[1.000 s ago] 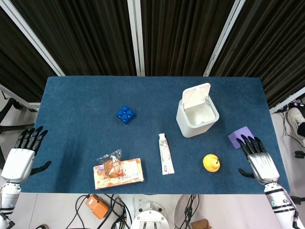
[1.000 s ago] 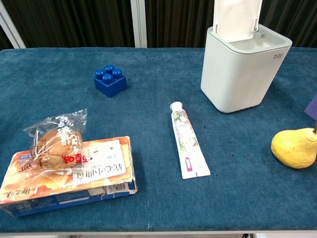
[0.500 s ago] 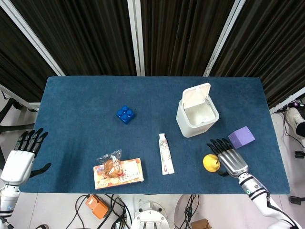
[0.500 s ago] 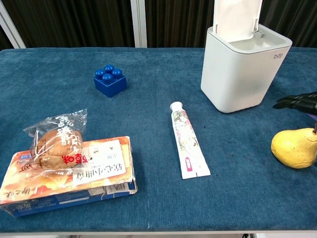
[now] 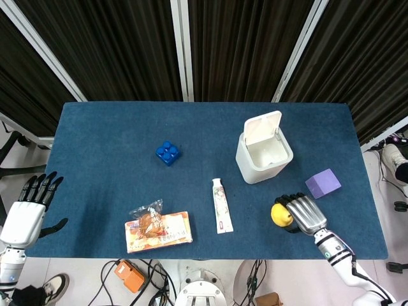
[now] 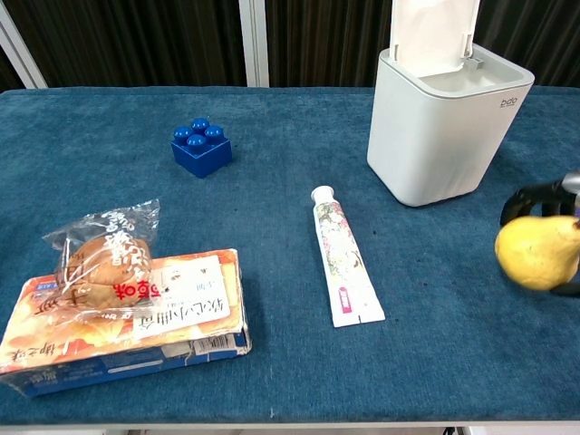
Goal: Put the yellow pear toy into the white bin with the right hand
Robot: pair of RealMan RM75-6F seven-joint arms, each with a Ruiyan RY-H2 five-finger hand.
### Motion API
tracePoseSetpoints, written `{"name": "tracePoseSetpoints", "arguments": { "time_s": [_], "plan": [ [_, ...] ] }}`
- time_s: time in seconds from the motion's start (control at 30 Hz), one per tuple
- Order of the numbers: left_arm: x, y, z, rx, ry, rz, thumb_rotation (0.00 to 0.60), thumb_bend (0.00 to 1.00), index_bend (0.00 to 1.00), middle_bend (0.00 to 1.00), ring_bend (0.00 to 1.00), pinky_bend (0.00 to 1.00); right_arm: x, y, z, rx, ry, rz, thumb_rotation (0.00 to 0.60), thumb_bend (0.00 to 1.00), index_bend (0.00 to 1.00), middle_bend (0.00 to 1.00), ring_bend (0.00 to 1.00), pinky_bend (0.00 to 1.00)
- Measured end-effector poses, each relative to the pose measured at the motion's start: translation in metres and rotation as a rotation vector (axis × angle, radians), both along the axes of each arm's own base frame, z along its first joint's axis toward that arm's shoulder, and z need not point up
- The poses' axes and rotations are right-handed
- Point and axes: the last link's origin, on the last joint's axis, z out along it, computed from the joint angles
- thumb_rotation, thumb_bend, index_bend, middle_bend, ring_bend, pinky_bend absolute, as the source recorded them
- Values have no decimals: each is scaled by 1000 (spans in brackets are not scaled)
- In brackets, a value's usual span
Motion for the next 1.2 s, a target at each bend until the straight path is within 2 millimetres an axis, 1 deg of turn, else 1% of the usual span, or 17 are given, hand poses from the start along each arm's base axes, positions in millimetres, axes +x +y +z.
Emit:
{"name": "tracePoseSetpoints", "arguments": {
  "time_s": [0.1, 0.2, 0.33, 0.43, 0.5, 0.53, 0.57, 0.6, 0.63, 0.67, 0.7, 0.77, 0.8, 0.87, 1.0, 1.13, 1.2],
  "plan": [
    [0, 0, 1, 3, -2, 2, 600, 110, 0, 0, 0, 0, 7, -2, 16, -79, -62, 36, 600, 336, 757, 528, 462, 443],
    [0, 0, 2, 8, -5, 4, 600, 110, 0, 0, 0, 0, 21, -9, 41, -179, -131, 81, 600, 337, 753, 528, 462, 443],
    [0, 2, 2, 7, -5, 6, 600, 110, 0, 0, 0, 0, 45, -34, 68, -286, -186, 128, 600, 337, 737, 528, 462, 443],
    [-1, 3, 1, 1, -2, 8, 600, 110, 0, 0, 0, 0, 62, -58, 78, -329, -194, 133, 600, 337, 719, 528, 462, 440],
    [-1, 4, 0, -4, 0, 11, 600, 110, 0, 0, 0, 0, 72, -73, 80, -337, -193, 127, 600, 337, 701, 528, 462, 438],
    [-1, 4, 0, -5, 0, 13, 600, 110, 0, 0, 0, 0, 77, -83, 79, -330, -186, 117, 600, 337, 666, 523, 452, 432],
    [-1, 5, 0, -6, 1, 16, 600, 110, 0, 0, 0, 0, 80, -89, 77, -321, -179, 106, 600, 337, 583, 496, 429, 420],
    [-1, 6, 1, -7, 1, 18, 600, 109, 0, 0, 0, 0, 84, -98, 74, -305, -168, 92, 600, 337, 479, 457, 396, 405],
    [-2, 6, 1, -7, 0, 19, 600, 109, 0, 0, 0, 0, 87, -104, 70, -292, -159, 82, 600, 337, 403, 424, 372, 393],
    [-2, 7, 1, -8, -1, 22, 600, 109, 0, 0, 0, 0, 90, -110, 67, -279, -150, 73, 600, 337, 274, 366, 328, 369],
    [-3, 7, 1, -8, -2, 25, 600, 109, 0, 0, 0, 0, 94, -115, 63, -264, -140, 67, 600, 337, 202, 333, 301, 353],
    [-3, 8, 3, -8, -5, 29, 600, 109, 0, 0, 0, 0, 99, -123, 54, -228, -118, 58, 600, 337, 29, 225, 212, 303],
    [-4, 8, 3, -7, -7, 30, 600, 109, 0, 0, 0, 0, 100, -124, 51, -214, -111, 55, 600, 336, 11, 202, 192, 291],
    [-4, 9, 5, -4, -11, 31, 600, 110, 0, 0, 0, 0, 99, -124, 48, -195, -109, 48, 600, 336, 0, 117, 113, 242],
    [-5, 10, 7, 1, -17, 36, 600, 110, 0, 0, 0, 0, 93, -117, 51, -199, -120, 52, 600, 330, 0, 43, 51, 203],
    [-6, 9, 8, 2, -19, 37, 600, 110, 0, 0, 0, 0, 80, -97, 61, -225, -115, 63, 600, 318, 0, 10, 19, 188],
    [-5, 9, 9, 6, -18, 35, 600, 110, 0, 0, 0, 0, 69, -83, 66, -242, -105, 58, 600, 318, 0, 0, 0, 131]
  ]
}}
